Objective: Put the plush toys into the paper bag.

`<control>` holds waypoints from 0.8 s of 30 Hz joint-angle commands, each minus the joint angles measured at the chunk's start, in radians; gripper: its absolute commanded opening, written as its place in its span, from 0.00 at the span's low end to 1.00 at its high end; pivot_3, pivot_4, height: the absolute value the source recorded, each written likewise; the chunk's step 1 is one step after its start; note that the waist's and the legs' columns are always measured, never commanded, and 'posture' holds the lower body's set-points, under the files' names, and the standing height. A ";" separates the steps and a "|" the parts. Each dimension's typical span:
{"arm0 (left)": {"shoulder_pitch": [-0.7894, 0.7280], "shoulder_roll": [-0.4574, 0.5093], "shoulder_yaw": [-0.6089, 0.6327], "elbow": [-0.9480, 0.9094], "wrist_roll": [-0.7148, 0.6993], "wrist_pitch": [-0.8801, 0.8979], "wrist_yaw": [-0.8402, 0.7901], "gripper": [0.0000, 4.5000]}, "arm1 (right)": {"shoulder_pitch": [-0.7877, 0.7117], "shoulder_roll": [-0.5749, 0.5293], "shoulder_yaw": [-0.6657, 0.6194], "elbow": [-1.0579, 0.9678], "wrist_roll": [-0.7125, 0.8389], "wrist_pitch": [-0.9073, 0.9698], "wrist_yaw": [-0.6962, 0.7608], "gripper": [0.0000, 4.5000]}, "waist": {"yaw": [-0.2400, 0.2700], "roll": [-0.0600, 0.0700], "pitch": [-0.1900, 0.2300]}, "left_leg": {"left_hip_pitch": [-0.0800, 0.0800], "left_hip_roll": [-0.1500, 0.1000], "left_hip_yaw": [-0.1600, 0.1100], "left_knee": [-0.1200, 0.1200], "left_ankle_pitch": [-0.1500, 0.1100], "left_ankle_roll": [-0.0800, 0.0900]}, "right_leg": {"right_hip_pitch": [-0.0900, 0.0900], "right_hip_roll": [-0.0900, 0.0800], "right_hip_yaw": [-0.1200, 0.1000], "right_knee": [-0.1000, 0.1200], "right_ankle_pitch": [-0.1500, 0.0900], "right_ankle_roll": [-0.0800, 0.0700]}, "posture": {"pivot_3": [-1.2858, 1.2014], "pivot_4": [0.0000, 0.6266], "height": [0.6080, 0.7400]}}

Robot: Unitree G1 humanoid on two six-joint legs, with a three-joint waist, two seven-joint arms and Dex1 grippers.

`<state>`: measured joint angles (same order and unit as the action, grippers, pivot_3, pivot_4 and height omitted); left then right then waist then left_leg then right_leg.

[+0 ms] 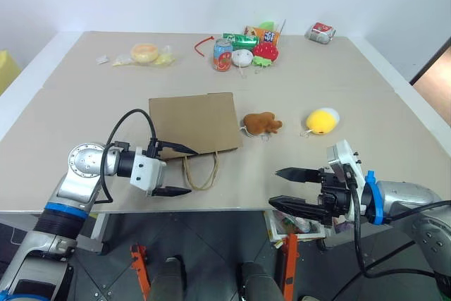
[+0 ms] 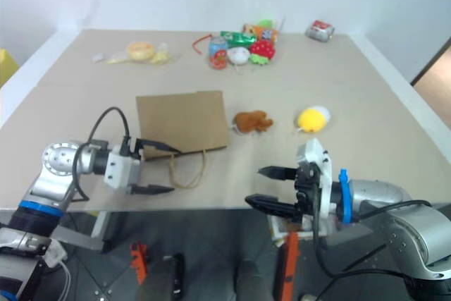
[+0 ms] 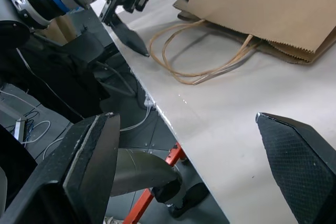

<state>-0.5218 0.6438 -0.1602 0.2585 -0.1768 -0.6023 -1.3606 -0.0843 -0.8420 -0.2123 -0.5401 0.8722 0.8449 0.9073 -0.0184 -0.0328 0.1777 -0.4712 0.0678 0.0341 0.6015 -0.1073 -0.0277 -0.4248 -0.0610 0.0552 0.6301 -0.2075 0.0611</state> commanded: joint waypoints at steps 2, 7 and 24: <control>-0.055 -0.027 -0.008 0.024 -0.033 0.007 -0.008 0.91 | -0.011 0.010 -0.059 -0.037 0.044 -0.011 -0.038 1.00 | 0.000 0.000 0.000 | 0.000 0.000 0.000 0.000 0.000 0.000 | 0.000 0.000 0.000 0.000 0.001 0.000 | 0.52 0.24 1.00; -0.073 -0.034 -0.014 0.067 -0.020 -0.012 -0.016 0.65 | -0.007 0.011 -0.058 -0.041 0.043 -0.013 -0.049 1.00 | 0.000 0.000 0.000 | 0.000 0.000 -0.001 0.000 0.001 0.001 | 0.000 0.000 0.000 0.000 0.001 0.001 | 0.52 0.24 1.00; -0.139 -0.084 0.007 0.064 -0.108 0.147 0.001 0.01 | -0.001 0.004 -0.055 -0.049 0.046 -0.022 -0.069 1.00 | 0.000 0.000 0.000 | 0.001 0.000 -0.001 0.000 0.001 0.002 | 0.001 0.001 0.000 0.001 0.001 0.001 | 0.52 0.24 1.00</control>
<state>-0.6240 0.5764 -0.1824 0.3746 -0.2167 -0.5712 -1.3961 -0.0846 -0.8334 -0.2404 -0.5492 0.9027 0.8412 0.8419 -0.0186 -0.0329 0.1776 -0.4705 0.0678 0.0327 0.6019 -0.1060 -0.0256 -0.4237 -0.0601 0.0549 0.6308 -0.2066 0.0620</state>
